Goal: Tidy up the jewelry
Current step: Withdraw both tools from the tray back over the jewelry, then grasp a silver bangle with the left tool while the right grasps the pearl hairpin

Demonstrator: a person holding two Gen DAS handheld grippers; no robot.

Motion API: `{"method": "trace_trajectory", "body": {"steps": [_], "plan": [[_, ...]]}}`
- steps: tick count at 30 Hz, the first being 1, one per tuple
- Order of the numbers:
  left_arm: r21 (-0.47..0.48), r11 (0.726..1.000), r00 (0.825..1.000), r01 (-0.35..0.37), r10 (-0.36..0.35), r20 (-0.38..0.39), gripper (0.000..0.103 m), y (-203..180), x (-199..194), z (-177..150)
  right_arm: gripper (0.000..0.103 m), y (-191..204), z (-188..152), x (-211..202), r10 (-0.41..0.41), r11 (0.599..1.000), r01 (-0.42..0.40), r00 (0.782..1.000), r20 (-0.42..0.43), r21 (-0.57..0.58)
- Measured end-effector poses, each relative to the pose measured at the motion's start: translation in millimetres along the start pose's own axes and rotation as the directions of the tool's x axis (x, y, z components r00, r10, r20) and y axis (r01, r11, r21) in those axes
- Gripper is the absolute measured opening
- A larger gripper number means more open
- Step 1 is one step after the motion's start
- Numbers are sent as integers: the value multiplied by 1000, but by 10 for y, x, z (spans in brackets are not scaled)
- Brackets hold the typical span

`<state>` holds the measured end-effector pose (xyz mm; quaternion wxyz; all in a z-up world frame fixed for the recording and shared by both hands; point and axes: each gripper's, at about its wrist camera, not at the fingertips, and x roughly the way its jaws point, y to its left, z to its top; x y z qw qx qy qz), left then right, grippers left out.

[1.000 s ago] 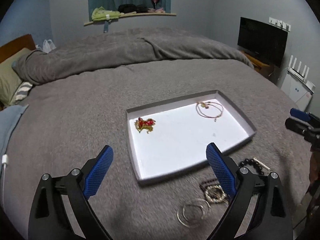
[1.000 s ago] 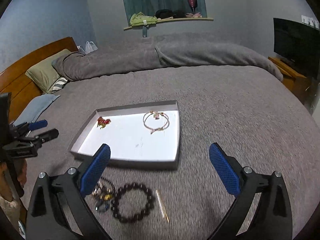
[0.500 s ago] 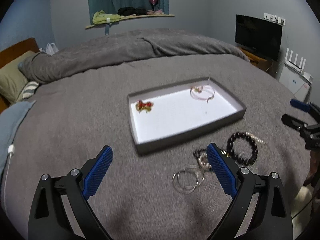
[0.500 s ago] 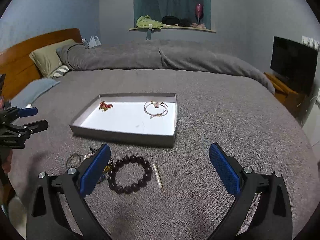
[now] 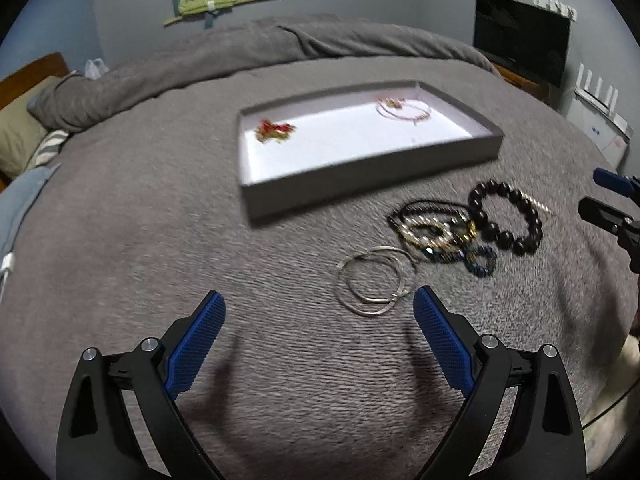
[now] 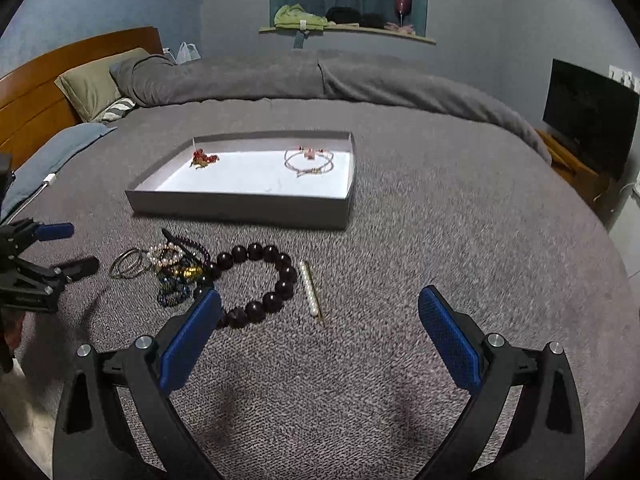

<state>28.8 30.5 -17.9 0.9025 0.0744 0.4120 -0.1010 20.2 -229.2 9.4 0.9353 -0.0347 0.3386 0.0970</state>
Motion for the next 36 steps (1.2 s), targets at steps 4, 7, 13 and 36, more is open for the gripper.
{"method": "trace_trajectory", "body": {"steps": [4,7,13,36], "plan": [[-26,999,1000,19,-19,-10,94,-13,132,11,97,17,-25,41,8,1000,-8,1000,-6,0],[-70,997,999,33,-34,-19,92,34,205,47,97,22,-26,53,14,1000,-14,1000,-5,0],[-62,996,998,56,-58,-28,86,-16,293,75,97,7,-38,115,13,1000,-13,1000,-11,10],[3,999,999,45,-45,-9,48,-41,181,52,39,-78,-70,331,3,1000,-1,997,-77,22]]}}
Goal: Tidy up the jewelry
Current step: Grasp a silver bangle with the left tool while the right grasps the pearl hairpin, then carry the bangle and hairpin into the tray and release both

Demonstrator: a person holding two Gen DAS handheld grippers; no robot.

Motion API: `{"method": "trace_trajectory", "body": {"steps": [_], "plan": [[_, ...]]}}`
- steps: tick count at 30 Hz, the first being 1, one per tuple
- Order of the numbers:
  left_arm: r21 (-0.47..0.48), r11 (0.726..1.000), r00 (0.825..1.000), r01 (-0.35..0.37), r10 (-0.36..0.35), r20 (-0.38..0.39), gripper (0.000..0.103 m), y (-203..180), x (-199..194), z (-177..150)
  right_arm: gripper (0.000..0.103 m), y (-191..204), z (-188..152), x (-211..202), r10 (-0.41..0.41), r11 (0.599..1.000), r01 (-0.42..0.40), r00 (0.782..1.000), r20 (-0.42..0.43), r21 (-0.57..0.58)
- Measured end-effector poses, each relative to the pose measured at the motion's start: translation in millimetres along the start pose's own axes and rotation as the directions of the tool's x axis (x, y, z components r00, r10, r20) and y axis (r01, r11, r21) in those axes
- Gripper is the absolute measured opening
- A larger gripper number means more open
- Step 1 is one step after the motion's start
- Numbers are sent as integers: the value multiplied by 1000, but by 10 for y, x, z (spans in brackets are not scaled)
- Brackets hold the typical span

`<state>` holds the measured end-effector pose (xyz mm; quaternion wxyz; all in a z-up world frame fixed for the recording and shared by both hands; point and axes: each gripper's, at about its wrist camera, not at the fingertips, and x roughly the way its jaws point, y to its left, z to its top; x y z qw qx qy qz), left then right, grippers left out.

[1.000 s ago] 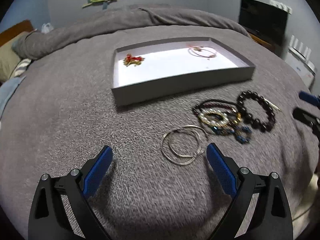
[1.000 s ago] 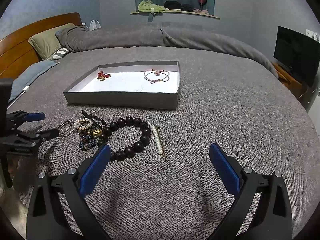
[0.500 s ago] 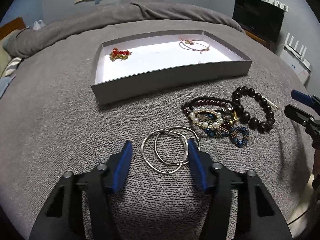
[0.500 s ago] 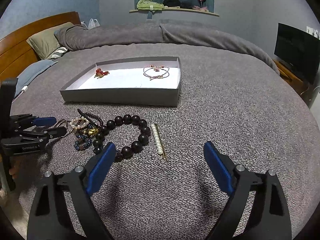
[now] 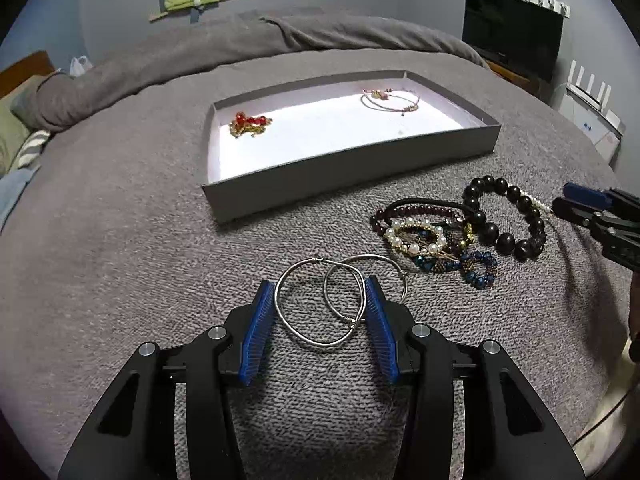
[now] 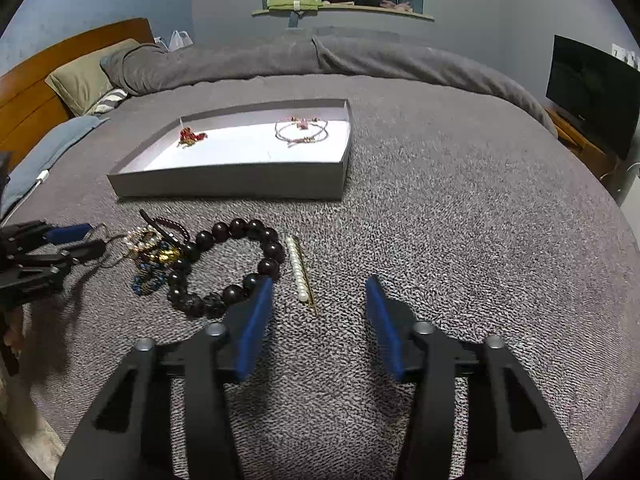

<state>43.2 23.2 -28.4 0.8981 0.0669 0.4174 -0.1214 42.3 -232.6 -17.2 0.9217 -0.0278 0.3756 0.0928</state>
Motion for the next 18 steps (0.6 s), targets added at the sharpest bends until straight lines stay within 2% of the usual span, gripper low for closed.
{"method": "trace_trajectory", "body": {"steps": [1,5,8,10,18], "plan": [[-2,1000,1000,3,-3,1,48,5,-5,2,35,4,1,32,2,1000,-2,1000,-9,-4],[-6,1000,1000,7,-7,1,48,16,-18,12,32,14,18,119,12,1000,-13,999,-34,-14],[-10,1000,1000,11,-11,2,48,27,-25,16,23,36,43,189,20,999,-22,998,-53,-38],[-10,1000,1000,13,-13,-2,48,31,-24,17,11,48,47,233,27,998,-31,997,-68,-51],[-9,1000,1000,17,-17,0,48,41,-44,15,8,28,47,150,27,999,-29,999,-43,-46]]}}
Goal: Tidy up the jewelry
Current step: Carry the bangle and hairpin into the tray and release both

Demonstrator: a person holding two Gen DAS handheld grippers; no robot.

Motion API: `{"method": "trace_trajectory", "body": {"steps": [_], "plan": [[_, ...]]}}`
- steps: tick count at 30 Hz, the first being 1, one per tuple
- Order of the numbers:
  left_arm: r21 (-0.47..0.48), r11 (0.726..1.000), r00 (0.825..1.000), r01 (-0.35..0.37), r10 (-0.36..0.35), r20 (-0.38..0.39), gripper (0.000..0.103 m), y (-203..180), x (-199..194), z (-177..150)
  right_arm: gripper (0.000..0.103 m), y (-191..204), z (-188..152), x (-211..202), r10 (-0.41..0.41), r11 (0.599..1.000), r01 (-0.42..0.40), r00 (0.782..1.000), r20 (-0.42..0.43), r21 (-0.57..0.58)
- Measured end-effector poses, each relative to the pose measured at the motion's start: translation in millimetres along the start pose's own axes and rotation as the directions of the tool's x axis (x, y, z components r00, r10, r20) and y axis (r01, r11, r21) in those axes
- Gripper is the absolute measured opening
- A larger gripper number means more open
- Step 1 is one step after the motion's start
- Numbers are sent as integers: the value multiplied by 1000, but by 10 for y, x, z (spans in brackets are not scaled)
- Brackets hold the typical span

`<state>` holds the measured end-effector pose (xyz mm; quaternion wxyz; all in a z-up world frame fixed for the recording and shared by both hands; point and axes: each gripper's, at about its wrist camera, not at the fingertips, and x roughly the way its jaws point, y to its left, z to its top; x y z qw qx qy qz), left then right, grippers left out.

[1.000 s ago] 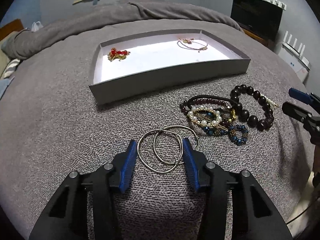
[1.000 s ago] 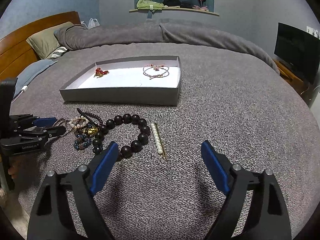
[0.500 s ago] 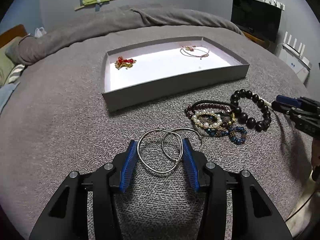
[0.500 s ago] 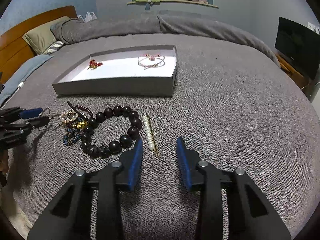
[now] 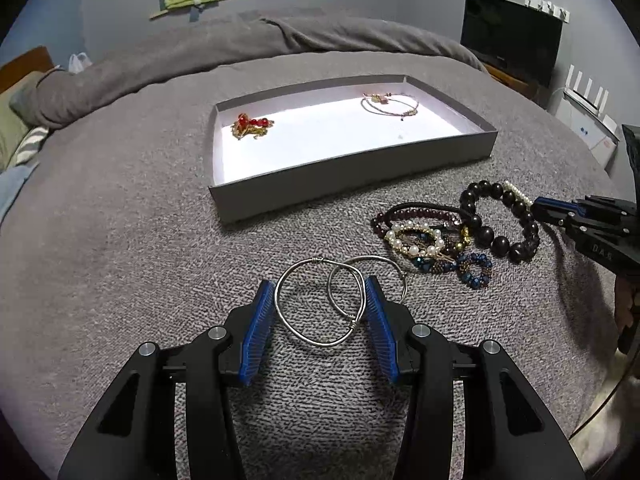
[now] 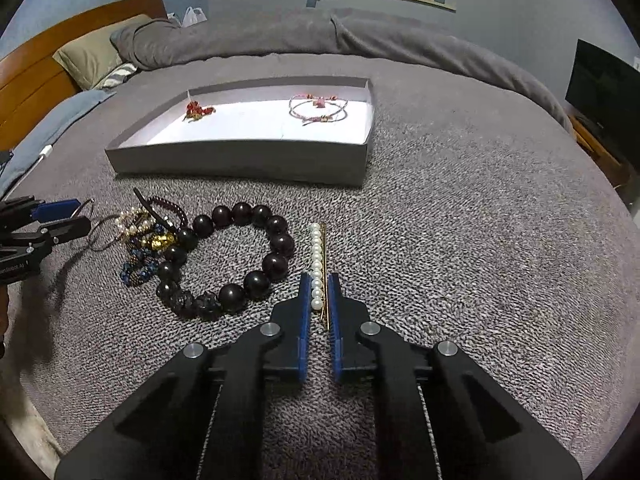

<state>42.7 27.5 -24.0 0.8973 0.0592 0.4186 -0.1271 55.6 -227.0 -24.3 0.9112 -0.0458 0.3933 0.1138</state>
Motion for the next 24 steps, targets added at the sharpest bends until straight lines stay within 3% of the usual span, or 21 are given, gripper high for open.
{"method": "trace_trajectory", "body": {"steps": [11,24], "plan": [[-10,1000,1000,7,-7,10,48,43,-74,-1,8,-52,64,-165,-1,999,-1,999,45,41],[-30,1000,999,0,2,51,48,309,-70,596,8,33,785,-80,21,999,-25,994,106,35]]}}
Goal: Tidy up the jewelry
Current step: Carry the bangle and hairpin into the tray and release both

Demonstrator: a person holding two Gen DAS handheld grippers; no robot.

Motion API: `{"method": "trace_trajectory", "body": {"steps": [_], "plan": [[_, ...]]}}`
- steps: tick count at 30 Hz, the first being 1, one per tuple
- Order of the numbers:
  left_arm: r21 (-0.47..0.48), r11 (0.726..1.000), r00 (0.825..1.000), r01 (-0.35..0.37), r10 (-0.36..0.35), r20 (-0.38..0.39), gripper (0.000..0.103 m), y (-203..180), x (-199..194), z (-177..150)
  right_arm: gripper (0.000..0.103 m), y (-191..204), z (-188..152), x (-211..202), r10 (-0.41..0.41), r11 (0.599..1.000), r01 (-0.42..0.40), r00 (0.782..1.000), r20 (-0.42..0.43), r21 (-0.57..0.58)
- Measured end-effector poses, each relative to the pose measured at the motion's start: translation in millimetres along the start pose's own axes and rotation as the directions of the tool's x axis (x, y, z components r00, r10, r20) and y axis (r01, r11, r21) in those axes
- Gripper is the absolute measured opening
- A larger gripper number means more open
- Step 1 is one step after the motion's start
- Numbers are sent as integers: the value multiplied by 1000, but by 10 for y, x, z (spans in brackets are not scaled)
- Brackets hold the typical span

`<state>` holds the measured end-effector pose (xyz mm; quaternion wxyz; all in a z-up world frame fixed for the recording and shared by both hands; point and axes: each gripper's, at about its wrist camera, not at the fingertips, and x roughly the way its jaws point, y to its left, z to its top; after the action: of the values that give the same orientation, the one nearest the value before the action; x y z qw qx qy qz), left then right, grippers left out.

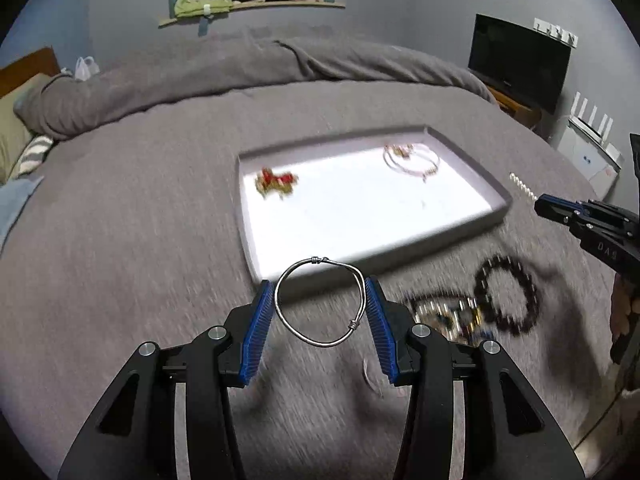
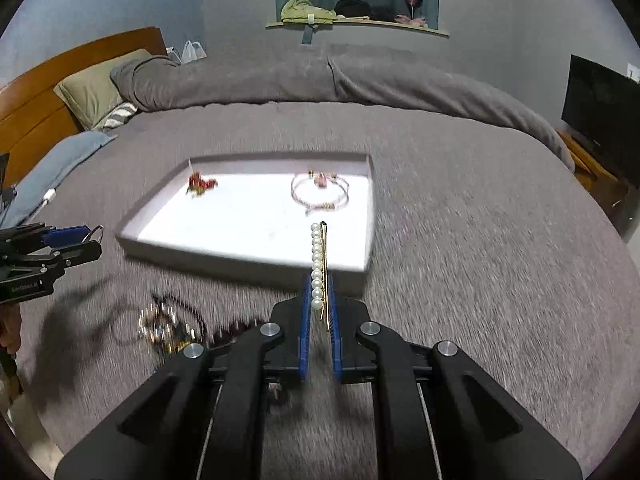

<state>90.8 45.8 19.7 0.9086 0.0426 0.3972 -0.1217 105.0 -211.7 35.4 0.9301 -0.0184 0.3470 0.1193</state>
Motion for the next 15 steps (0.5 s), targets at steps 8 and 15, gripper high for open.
{"method": "trace_trajectory", "body": {"steps": [8,15], "plan": [[6,998,997,-62,62,44,48,117,191,471,8,11,327,324,-29,999,29,1000,10,31],[-31,996,997,-78,77,-22,48,249,670,563,8,-9,358,580,-50,998,51,998,-23,47]]}}
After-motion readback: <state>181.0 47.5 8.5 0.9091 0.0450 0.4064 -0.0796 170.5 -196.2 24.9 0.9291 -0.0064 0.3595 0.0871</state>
